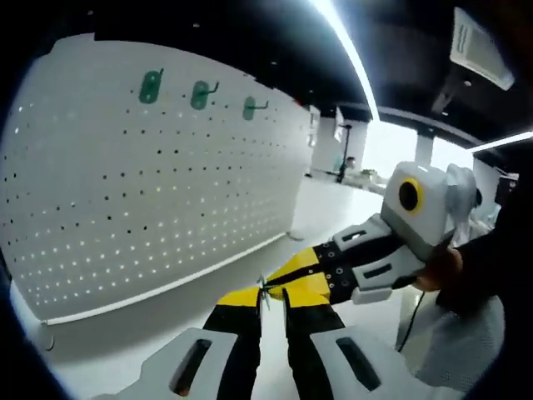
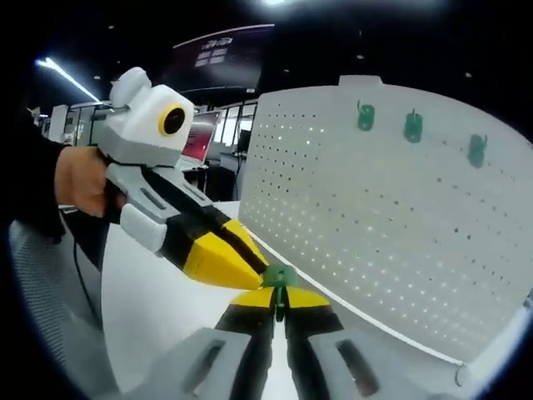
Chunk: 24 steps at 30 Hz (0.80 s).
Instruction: Insert the hook assembly into the mounting plate slot until the hook locks in place.
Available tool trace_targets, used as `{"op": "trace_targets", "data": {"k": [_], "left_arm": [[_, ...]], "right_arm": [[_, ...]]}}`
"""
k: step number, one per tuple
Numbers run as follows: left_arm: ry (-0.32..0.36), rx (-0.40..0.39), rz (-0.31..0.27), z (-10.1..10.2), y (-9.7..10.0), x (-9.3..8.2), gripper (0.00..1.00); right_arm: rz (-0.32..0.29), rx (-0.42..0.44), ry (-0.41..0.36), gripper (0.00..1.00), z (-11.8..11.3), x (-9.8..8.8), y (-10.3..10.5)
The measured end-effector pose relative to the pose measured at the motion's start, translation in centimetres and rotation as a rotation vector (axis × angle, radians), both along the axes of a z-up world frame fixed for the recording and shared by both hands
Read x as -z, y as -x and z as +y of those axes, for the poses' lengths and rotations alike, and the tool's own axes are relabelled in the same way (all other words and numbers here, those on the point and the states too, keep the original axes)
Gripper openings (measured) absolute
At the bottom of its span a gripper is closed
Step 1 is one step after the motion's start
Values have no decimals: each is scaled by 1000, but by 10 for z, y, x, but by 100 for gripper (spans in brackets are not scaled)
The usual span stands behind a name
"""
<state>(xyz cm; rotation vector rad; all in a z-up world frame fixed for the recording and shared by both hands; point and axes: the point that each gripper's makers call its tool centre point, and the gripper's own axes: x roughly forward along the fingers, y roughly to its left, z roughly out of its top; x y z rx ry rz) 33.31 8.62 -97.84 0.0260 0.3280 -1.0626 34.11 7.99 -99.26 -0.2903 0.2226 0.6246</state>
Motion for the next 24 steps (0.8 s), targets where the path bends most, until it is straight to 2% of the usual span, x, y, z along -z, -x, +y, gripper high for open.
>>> {"op": "trace_targets", "data": {"k": [1,3,4,8,20,24], "left_arm": [[8,8,-39,-1,0,-4,12],[8,23,-75,-2,1,-7,11],[12,44,-135,-3,1,-13,9],[5,64,-271,-6,3,-25,9],[38,44,-325,-4,-2,-34,27],[40,71,-342,-8,3,-34,41]], "right_arm": [[-2,5,0,1,-1,0,0],[-7,15,3,1,-3,-1,-1],[-8,20,4,1,-4,-1,-2],[-13,39,1,1,-8,-2,-3],[-15,82,-24,1,-18,-3,-7],[-12,92,-22,1,-21,-2,-8]]}}
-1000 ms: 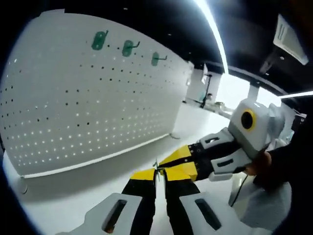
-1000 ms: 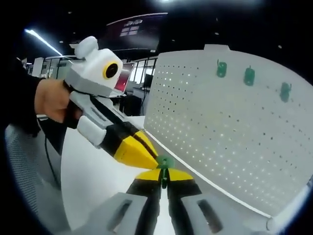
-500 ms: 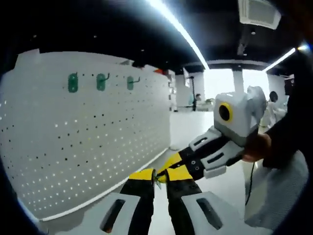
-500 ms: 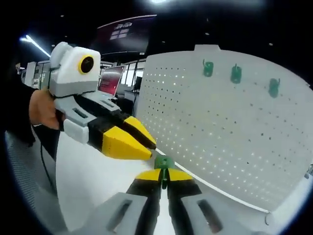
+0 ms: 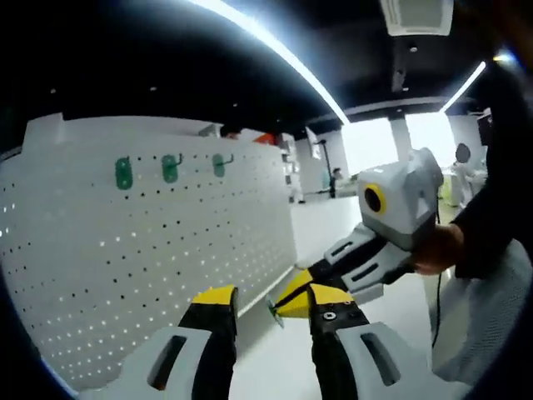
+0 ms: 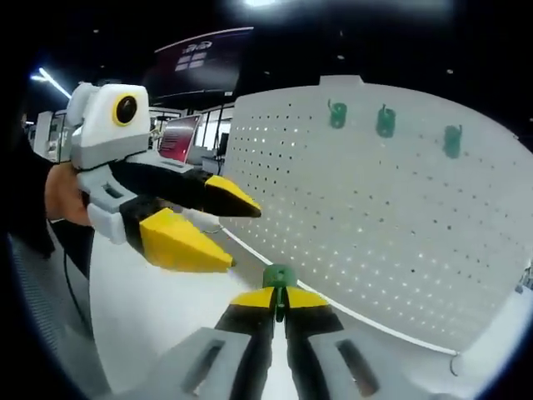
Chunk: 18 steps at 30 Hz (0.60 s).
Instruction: Insert the hook assembly into the mounting plate slot until the hook locks in place.
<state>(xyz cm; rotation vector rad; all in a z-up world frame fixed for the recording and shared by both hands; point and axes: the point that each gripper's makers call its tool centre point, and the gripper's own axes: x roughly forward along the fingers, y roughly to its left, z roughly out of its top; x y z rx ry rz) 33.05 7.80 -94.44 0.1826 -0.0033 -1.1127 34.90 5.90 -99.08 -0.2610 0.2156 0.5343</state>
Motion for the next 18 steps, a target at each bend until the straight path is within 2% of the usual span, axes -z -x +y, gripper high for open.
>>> {"op": "trace_targets", "data": {"k": [6,11,14,15,17,18], "left_arm": [[18,33,10,-4,4,-1,62],[22,19,36,0,-1,-3,80],[30,17,42,2,-1,-4,86],[33,12,47,3,-2,-3,91],[76,15,101,2,0,-4,100],[76,25,107,2,1,-4,100]], "right_arm": [[1,14,6,1,-4,2,-1],[6,27,8,1,-7,4,-2],[4,34,11,1,-9,4,-1],[5,39,11,1,-10,5,-1],[4,49,3,1,-13,4,-2],[2,54,1,1,-14,3,-2]]}}
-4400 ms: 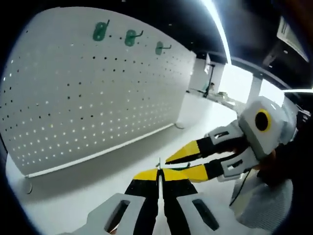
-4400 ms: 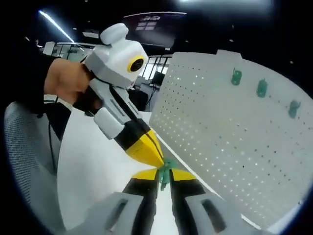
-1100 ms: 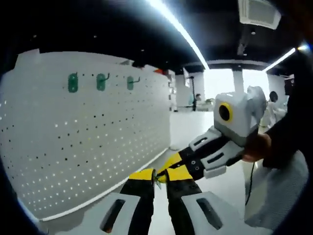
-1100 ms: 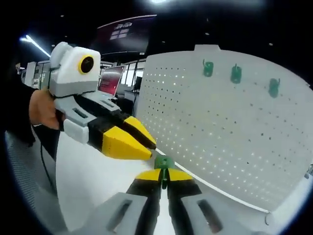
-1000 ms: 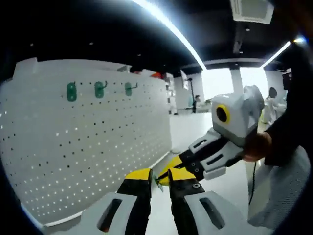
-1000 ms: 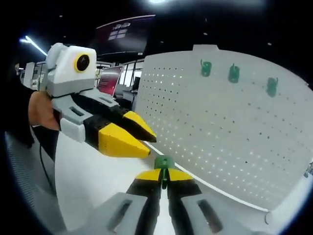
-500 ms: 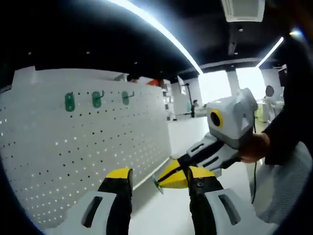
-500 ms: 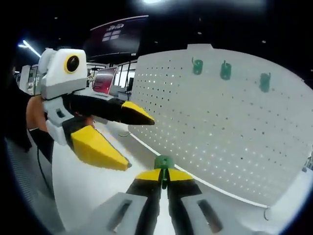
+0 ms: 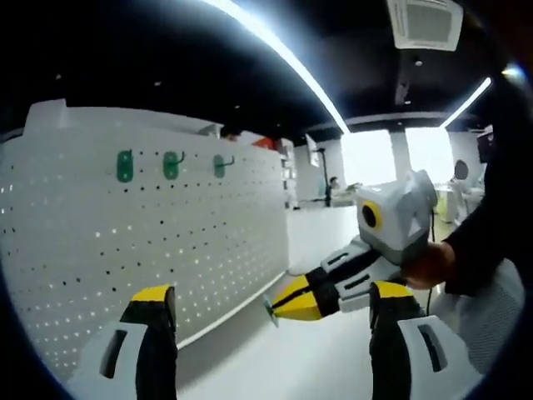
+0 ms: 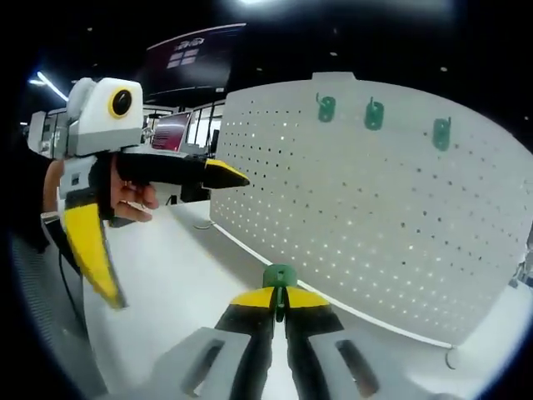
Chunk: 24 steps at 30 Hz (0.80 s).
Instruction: Insert the hook assembly into the mounting plate slot until the hook locks in place.
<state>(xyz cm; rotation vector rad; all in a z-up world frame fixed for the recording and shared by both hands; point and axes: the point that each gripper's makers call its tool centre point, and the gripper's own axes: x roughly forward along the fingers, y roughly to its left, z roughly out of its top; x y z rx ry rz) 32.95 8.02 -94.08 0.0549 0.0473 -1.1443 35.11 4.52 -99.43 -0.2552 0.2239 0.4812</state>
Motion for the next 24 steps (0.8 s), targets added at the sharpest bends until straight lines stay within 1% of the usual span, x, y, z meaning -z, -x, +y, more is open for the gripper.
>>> {"op": "trace_targets", "data": {"k": [3,8,10,11,13,14,17,21,22,24], "left_arm": [[-2,-8,-21,1,0,-1,100],[-7,-14,-27,5,-1,2,100],[-38,-30,-45,11,-5,5,100],[-53,-39,-70,15,-7,4,100],[-63,-60,-89,22,-11,2,100],[-61,-67,-95,25,-12,0,100],[-51,-89,-109,31,-17,-6,100],[-78,-118,-152,37,-22,-10,100],[-76,-118,-152,38,-22,-11,100],[-65,-122,-147,39,-23,-13,100]], "right_arm": [[0,17,-11,1,-4,-1,0],[4,42,-23,1,-10,-1,-1],[3,58,-22,1,-14,-1,-1],[7,68,-29,1,-17,-1,-1],[9,87,-53,1,-20,-3,-2],[8,95,-62,1,-22,-5,-2],[6,105,-53,1,-24,-7,-3],[-6,104,-39,1,-23,-16,-1],[-13,103,-37,1,-23,-19,-1],[-36,101,-30,1,-23,-31,-1]]}}
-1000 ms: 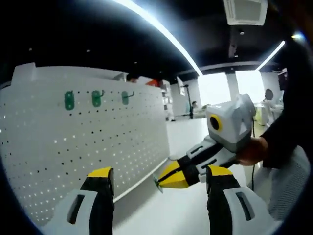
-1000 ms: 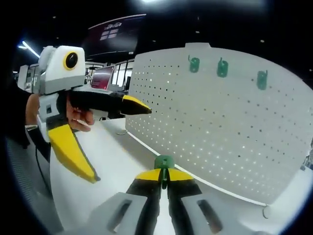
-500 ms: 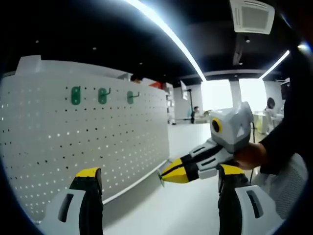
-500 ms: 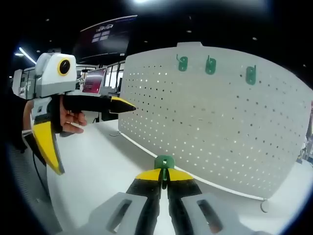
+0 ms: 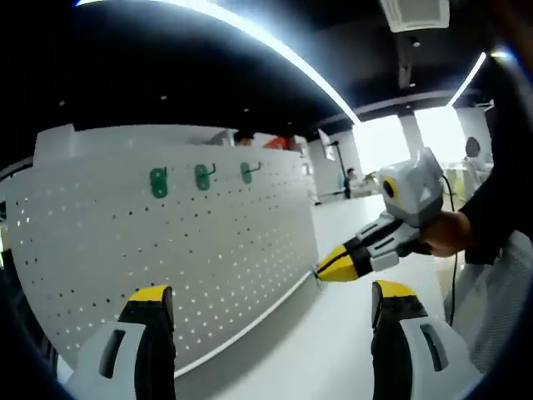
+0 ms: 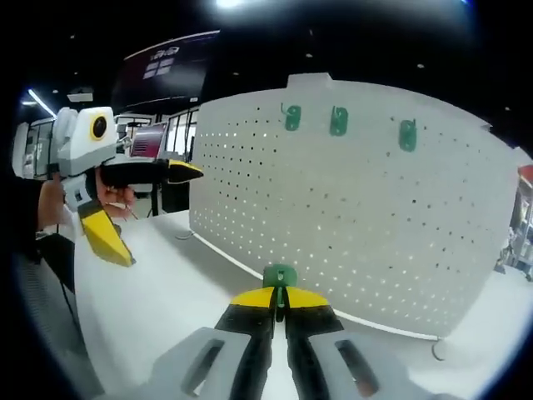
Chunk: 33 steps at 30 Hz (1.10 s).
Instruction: Insert the hook assembly into the mounting plate slot until the hook locks in place.
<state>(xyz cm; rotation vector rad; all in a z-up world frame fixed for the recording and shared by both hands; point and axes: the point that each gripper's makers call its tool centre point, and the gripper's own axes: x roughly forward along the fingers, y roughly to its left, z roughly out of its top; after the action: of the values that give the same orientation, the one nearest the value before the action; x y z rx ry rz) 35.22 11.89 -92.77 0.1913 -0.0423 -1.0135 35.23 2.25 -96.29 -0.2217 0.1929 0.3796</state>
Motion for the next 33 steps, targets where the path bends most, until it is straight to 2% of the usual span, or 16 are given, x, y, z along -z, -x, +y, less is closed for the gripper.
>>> {"op": "trace_targets", "data": {"k": [4,11,16,27,33], "left_arm": [[0,-5,1,0,-1,0,100],[-19,14,-4,-5,4,3,100],[-19,15,1,-4,3,4,100],[-35,27,14,-6,4,10,99],[-33,23,21,-6,3,11,100]], "right_arm": [[-41,14,1,1,-5,-21,-4],[-134,64,-20,1,-22,-69,-16],[-189,98,-56,1,-31,-99,-28],[-262,157,-75,1,-49,-135,-52],[-301,164,-80,1,-47,-155,-66]]}}
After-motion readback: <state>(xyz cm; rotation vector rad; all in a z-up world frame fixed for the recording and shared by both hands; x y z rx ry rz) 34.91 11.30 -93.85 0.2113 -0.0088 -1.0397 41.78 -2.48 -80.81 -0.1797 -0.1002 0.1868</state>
